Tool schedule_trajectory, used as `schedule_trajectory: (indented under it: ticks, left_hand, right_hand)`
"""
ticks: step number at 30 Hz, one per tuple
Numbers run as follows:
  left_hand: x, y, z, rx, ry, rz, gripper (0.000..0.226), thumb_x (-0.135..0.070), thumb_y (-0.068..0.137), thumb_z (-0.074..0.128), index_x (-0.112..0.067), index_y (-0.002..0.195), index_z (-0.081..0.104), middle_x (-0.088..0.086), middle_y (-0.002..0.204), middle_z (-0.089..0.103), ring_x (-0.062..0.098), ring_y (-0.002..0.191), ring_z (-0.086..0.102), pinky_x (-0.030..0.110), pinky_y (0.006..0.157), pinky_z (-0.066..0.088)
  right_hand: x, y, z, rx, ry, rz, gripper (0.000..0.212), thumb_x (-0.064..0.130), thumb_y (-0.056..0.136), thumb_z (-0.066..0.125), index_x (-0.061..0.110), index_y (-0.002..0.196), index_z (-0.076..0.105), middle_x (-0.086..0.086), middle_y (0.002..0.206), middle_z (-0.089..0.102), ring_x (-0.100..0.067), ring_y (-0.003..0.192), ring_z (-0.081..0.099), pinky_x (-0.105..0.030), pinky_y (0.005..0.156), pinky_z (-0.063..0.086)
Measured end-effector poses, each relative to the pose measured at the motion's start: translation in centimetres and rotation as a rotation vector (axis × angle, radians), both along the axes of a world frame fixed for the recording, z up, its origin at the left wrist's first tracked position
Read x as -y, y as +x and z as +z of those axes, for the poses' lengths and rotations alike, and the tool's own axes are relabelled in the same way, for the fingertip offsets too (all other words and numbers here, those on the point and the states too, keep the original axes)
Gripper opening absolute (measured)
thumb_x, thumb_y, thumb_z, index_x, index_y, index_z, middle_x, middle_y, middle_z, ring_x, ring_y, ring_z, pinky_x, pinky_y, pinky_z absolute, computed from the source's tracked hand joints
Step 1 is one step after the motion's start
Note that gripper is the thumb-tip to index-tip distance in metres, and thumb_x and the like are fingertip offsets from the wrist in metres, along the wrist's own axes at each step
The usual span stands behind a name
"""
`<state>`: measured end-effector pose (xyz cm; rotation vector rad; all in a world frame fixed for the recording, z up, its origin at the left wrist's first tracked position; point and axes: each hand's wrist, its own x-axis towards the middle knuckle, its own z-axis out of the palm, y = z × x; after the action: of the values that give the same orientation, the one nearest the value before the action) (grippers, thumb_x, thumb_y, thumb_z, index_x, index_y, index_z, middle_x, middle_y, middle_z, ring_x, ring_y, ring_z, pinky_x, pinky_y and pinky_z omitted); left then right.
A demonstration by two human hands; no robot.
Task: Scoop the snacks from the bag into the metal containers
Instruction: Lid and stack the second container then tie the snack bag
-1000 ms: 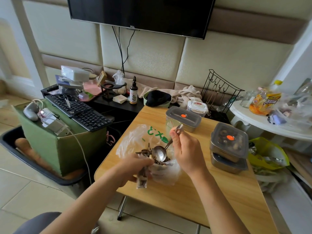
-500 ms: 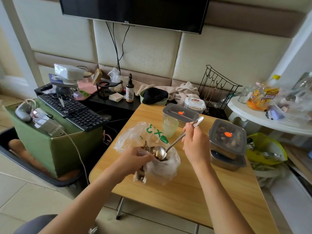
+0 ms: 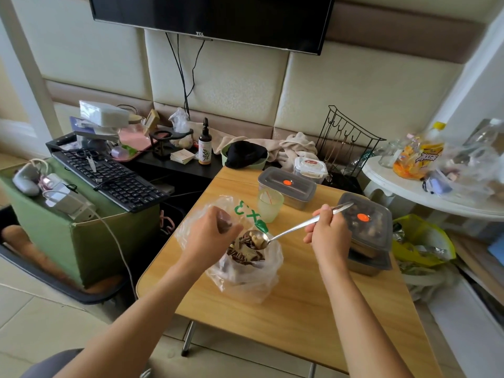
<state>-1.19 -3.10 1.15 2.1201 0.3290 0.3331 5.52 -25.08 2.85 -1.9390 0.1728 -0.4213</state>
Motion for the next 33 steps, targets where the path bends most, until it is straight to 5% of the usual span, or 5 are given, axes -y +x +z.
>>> schedule_trajectory:
  ticks: [12, 15, 20, 25, 33]
  left_hand:
    - [1.5, 2.0, -2.8, -0.113, -0.043, -0.103, 0.056, -0.035, 0.086, 0.083, -0.02, 0.126, 0.046, -0.008, 0.104, 0.071, -0.001, 0.084, 0.062, 0.012, 0.056, 0.04]
    - [1.4, 2.3, -2.8, -0.07, -0.128, -0.081, 0.062, -0.035, 0.086, 0.083, -0.017, 0.133, 0.047, -0.003, 0.109, 0.072, 0.006, 0.089, 0.068, 0.015, 0.062, 0.049]
    - [1.7, 2.1, -2.5, 0.043, -0.21, -0.078, 0.059, -0.033, 0.09, 0.079, -0.018, 0.134, 0.043, -0.004, 0.102, 0.071, 0.0, 0.078, 0.07, 0.012, 0.059, 0.053]
    - [1.9, 2.1, -2.4, 0.182, -0.26, -0.087, 0.051, -0.025, 0.094, 0.074, -0.02, 0.133, 0.041, -0.009, 0.076, 0.055, -0.004, 0.057, 0.055, 0.014, 0.055, 0.045]
    - [2.2, 2.6, -2.8, 0.255, -0.274, -0.107, 0.065, -0.013, 0.095, 0.073, -0.016, 0.142, 0.028, 0.01, 0.096, 0.06, 0.003, 0.069, 0.064, 0.016, 0.064, 0.053]
  right_hand:
    - [-2.3, -2.6, 2.1, 0.439, -0.051, 0.118, 0.034, 0.024, 0.113, 0.038, 0.011, 0.097, 0.064, -0.001, 0.065, 0.065, -0.01, 0.049, 0.062, -0.014, 0.046, 0.044]
    - [-2.9, -3.4, 2.0, 0.62, -0.165, 0.272, 0.043, 0.034, 0.113, 0.037, 0.006, 0.1, 0.066, 0.005, 0.07, 0.065, -0.006, 0.053, 0.062, -0.02, 0.049, 0.048]
    - [-3.6, -5.6, 2.7, 0.933, -0.394, 0.387, 0.045, 0.029, 0.114, 0.036, -0.003, 0.103, 0.066, -0.001, 0.08, 0.065, -0.006, 0.063, 0.057, 0.0, 0.068, 0.041]
    - [-3.5, -6.1, 2.8, 0.977, -0.404, 0.374, 0.043, 0.03, 0.115, 0.034, 0.001, 0.107, 0.065, -0.006, 0.089, 0.068, -0.014, 0.062, 0.061, -0.011, 0.064, 0.044]
    - [-2.9, -5.9, 3.0, 0.925, -0.396, 0.358, 0.05, 0.031, 0.114, 0.035, -0.004, 0.103, 0.069, -0.002, 0.088, 0.069, -0.006, 0.068, 0.061, -0.004, 0.074, 0.043]
